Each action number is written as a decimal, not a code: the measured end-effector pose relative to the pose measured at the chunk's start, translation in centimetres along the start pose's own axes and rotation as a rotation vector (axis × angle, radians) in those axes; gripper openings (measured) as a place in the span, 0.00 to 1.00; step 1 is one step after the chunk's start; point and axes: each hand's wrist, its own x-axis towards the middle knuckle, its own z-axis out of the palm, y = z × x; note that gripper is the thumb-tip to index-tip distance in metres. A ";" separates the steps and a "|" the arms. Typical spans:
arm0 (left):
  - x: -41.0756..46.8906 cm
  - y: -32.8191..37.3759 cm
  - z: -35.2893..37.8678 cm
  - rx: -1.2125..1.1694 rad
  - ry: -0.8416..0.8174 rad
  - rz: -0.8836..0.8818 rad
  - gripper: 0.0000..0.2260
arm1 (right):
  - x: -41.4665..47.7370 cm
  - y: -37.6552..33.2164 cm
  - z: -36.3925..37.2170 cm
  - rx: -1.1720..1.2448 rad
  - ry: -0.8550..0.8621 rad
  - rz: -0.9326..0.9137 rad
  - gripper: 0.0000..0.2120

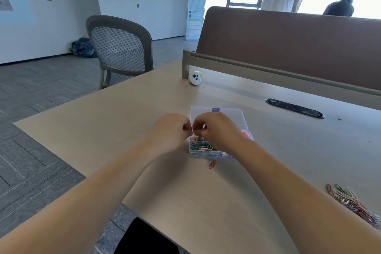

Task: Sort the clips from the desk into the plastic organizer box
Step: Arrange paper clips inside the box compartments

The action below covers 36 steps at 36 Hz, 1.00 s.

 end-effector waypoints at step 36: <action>0.5 0.9 1.5 0.035 0.011 0.000 0.08 | -1.0 1.1 -1.2 0.216 -0.025 0.059 0.14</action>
